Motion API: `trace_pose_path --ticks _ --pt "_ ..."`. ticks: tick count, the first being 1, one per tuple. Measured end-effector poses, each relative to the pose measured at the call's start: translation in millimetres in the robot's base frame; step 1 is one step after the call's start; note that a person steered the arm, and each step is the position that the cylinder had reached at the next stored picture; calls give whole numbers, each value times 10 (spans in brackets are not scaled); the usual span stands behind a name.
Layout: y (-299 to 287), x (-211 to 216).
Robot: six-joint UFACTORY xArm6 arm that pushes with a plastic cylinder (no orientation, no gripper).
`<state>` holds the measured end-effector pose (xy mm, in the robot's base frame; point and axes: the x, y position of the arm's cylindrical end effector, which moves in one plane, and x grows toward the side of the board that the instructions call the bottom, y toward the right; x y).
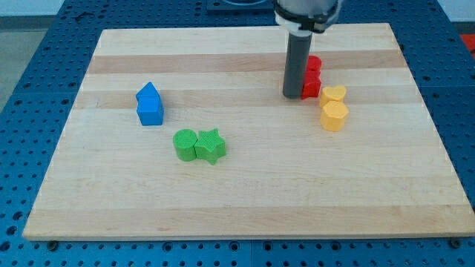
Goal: Move the red star slightly left
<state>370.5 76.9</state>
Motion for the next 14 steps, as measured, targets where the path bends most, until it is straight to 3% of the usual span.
trace_pose_path --ticks 2,4,6,8,10,14 --pt "-469 -133" --pt "-464 -751" --pt "702 -1078" --pt "1281 -685" --pt "1236 -253" --pt "279 26"
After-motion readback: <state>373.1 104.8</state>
